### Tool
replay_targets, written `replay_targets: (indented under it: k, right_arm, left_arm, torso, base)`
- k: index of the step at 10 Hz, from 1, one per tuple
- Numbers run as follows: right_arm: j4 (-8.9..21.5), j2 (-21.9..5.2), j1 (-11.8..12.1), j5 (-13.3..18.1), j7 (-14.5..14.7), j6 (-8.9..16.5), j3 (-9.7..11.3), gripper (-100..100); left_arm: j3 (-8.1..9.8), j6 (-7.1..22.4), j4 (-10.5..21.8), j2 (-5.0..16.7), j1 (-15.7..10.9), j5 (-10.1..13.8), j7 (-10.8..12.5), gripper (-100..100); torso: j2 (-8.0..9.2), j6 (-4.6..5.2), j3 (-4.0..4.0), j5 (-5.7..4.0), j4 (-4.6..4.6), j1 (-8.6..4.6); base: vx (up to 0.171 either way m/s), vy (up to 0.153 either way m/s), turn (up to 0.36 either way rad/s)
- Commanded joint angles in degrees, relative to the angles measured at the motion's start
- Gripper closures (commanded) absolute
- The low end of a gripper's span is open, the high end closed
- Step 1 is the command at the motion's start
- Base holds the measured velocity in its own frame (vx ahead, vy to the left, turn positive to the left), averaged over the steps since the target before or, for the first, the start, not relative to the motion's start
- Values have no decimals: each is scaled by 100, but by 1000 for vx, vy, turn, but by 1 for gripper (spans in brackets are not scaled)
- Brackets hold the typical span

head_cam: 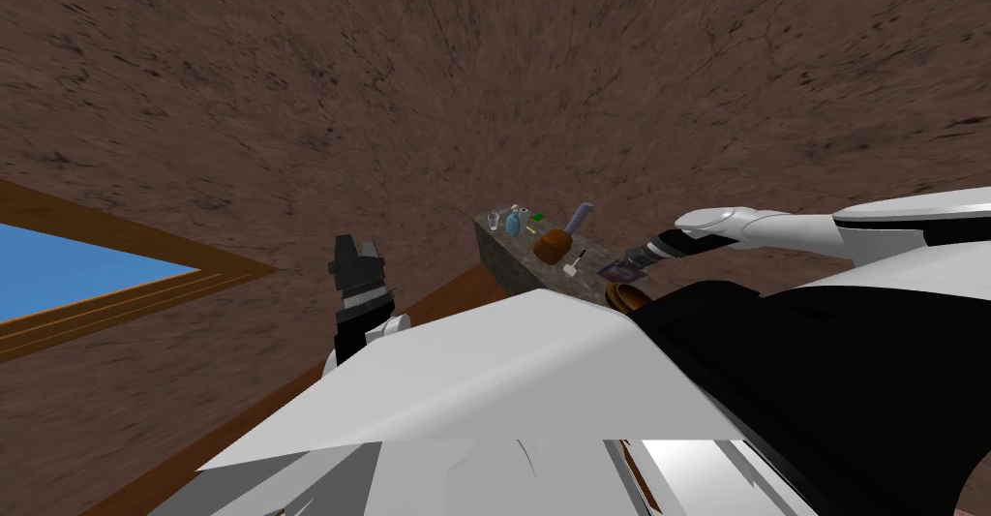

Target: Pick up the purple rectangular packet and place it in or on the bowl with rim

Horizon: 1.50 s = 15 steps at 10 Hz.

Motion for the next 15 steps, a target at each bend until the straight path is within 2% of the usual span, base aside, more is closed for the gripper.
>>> replay_targets:
  k: [1,4,6,7,15]
  right_arm:
    - [-42,-202,-34,-28,-58,-151,2,100]
    - [-116,-570,-98,-84,-164,-426,2,100]
    - [-152,-770,-137,-120,-224,-577,-2,100]
    - [-152,-770,-137,-120,-224,-577,-2,100]
    - [-298,-1601,-302,-277,-477,-1210,-19,100]
  left_arm:
    - [0,0,0,0,0,0,0,0]
    - [0,0,0,0,0,0,0,0]
    - [0,0,0,0,0,0,0,0]
    - [0,0,0,0,0,0,0,0]
    - [0,0,0,0,0,0,0,0]
  torso:
    - [0,0,0,0,0,0]
    - [9,3,6,8,2,18]
    - [8,1,5,8,2,20]
    - [9,3,5,9,3,19]
    - [15,7,9,12,4,35]
  base:
    - [-12,12,-63]
    - [-20,23,-65]
    - [-19,20,-50]
    - [-13,11,-28]
    - [-16,17,-53]
